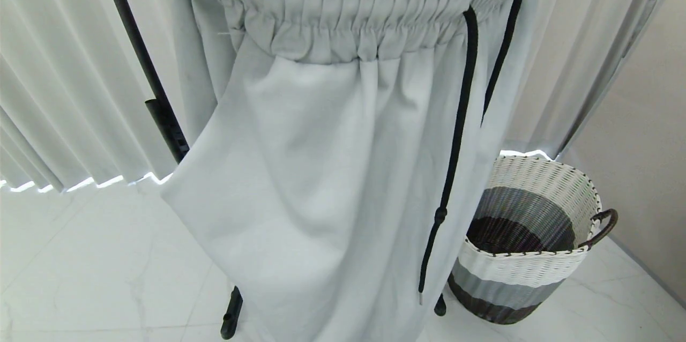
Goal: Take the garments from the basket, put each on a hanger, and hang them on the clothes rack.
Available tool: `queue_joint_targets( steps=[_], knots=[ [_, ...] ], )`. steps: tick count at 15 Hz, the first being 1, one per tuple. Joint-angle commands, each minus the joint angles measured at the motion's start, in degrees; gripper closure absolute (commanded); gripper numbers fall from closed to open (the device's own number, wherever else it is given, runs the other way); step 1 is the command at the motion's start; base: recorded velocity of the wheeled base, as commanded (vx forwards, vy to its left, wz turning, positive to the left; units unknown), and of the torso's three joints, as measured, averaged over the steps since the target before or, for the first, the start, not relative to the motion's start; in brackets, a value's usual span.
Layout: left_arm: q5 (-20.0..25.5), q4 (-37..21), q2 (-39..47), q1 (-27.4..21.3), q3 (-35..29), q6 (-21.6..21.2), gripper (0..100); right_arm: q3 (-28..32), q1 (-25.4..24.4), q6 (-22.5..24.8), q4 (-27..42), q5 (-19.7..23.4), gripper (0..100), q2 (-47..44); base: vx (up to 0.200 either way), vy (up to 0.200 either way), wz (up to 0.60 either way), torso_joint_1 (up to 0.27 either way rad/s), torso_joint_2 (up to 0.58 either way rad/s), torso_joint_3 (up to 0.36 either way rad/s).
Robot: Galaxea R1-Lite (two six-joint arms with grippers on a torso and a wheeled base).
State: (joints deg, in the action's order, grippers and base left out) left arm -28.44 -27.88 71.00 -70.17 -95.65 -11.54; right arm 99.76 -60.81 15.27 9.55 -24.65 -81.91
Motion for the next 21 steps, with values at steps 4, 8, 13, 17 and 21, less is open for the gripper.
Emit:
queue_joint_targets(
  steps=[4,8,13,17,21],
  knots=[
    [-5.66,0.81,4.15,6.36,-0.5,0.21,100,-3.34,1.74,0.46,4.17,-0.05,100,5.44,0.0,0.0,0.0,0.0,0.0,0.0],
    [-9.35,2.3,6.61,6.36,-1.47,0.12,100,-5.71,1.3,0.55,3.81,-0.05,100,6.41,0.0,0.0,0.0,0.0,0.0,0.0],
    [-9.26,4.59,9.6,6.27,-5.95,0.12,100,-6.06,-1.51,0.28,3.73,0.13,100,6.32,0.0,0.0,0.0,0.0,0.0,0.0],
    [-9.35,4.59,9.33,7.77,-5.6,0.12,100,-6.15,-1.51,-0.07,3.73,0.13,100,6.67,0.0,0.0,0.0,0.0,0.0,0.0],
    [-9.35,4.59,9.42,10.32,-5.6,0.12,100,-7.56,-1.51,-0.16,3.81,0.13,100,7.82,0.0,0.0,0.0,0.0,0.0,0.0]
  ],
)
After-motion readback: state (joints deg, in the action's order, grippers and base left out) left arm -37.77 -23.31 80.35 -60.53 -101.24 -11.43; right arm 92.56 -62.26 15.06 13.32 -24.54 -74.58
